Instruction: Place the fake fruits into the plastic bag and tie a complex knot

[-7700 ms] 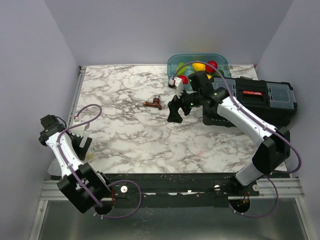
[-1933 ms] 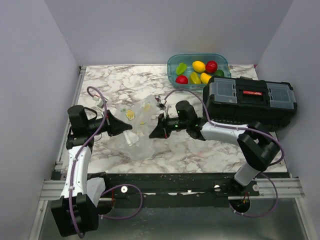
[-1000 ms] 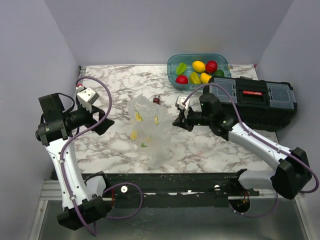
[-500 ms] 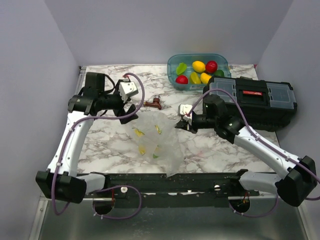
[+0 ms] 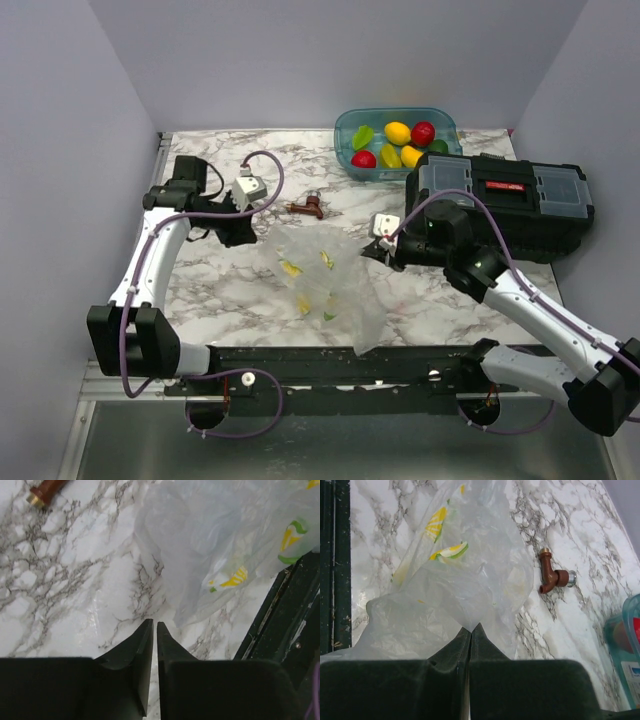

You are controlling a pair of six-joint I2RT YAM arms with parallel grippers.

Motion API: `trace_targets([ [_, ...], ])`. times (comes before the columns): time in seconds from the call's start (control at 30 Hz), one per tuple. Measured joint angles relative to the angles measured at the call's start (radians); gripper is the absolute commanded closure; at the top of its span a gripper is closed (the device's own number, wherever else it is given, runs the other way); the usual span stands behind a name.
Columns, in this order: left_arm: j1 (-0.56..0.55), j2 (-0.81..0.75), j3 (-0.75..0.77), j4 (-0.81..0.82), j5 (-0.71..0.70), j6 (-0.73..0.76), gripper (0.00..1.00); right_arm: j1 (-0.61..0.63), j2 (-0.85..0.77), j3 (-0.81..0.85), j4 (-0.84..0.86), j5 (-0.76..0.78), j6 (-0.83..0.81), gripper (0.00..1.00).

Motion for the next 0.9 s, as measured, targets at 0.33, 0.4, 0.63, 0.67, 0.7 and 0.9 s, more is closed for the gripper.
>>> trace_targets([
  [0.33, 0.069, -0.140, -0.094, -0.046, 0.099, 0.056, 0.01, 0.000, -0.036, -0.042, 0.001, -0.029, -0.021, 0.99],
  [0.4, 0.056, -0.177, -0.091, -0.027, 0.103, 0.058, 0.01, 0.000, -0.031, -0.042, 0.001, -0.046, -0.037, 0.99],
  [0.63, -0.112, -0.198, -0.087, 0.022, 0.077, 0.100, 0.08, 0.000, -0.021, -0.040, 0.002, -0.087, -0.087, 0.99],
  [0.67, -0.125, -0.187, -0.087, 0.027, 0.067, 0.105, 0.24, 0.000, -0.022, -0.040, 0.002, -0.090, -0.095, 1.00],
  [0.7, -0.138, -0.172, -0.087, 0.029, 0.056, 0.108, 0.44, 0.000, -0.023, -0.040, 0.002, -0.092, -0.101, 0.99],
  [0.9, -0.157, -0.120, -0.088, 0.019, -0.005, 0.128, 1.00, 0.000, -0.064, -0.040, 0.000, -0.061, -0.117, 1.00],
])
